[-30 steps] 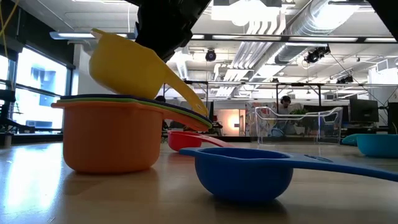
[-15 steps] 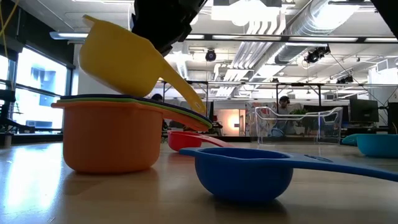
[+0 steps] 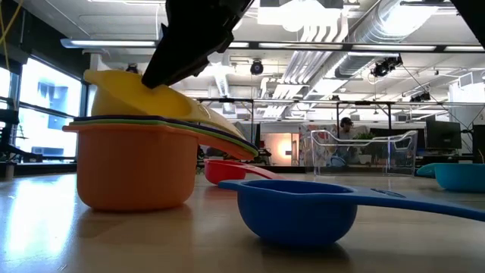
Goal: Nest measuring cups in basket
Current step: Stack the yellow measuring cup on top of the violet measuring cup
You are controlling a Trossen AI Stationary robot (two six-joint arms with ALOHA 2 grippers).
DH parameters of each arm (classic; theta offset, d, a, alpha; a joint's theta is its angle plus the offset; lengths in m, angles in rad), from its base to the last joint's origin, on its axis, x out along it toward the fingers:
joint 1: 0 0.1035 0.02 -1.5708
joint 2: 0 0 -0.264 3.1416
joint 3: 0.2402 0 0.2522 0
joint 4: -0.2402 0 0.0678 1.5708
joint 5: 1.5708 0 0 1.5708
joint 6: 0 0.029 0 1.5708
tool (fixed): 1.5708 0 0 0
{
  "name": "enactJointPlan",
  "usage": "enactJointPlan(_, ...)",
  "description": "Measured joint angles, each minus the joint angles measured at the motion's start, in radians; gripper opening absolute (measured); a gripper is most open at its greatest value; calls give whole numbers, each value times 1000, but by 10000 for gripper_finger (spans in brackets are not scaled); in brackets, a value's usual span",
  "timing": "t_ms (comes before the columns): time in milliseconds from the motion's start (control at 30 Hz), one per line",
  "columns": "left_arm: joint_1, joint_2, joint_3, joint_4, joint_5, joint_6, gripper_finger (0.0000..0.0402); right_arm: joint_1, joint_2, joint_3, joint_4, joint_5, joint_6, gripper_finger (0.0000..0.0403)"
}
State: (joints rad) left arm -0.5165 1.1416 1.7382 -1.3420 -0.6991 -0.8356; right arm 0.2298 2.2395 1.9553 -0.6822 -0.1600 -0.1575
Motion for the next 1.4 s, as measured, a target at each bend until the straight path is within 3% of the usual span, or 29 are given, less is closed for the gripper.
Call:
enactJointPlan(267, 0, 0, 0, 0, 0, 1, 115, -2, 0, 0, -26, -35, 18, 87)
enactJointPlan(467, 0, 0, 0, 0, 0, 1, 115, -32, 0, 0, -36, -161, 79, 87)
enactJointPlan(667, 0, 0, 0, 0, 0, 0, 115, -42, 0, 0, -36, -74, 116, 87)
enactJointPlan(1133, 0, 0, 0, 0, 0, 0, 115, -16, -3, 0, -45, -79, 116, 87)
enactJointPlan(1400, 0, 0, 0, 0, 0, 0, 115, -27, -5, 45, -172, -79, 208, 87)
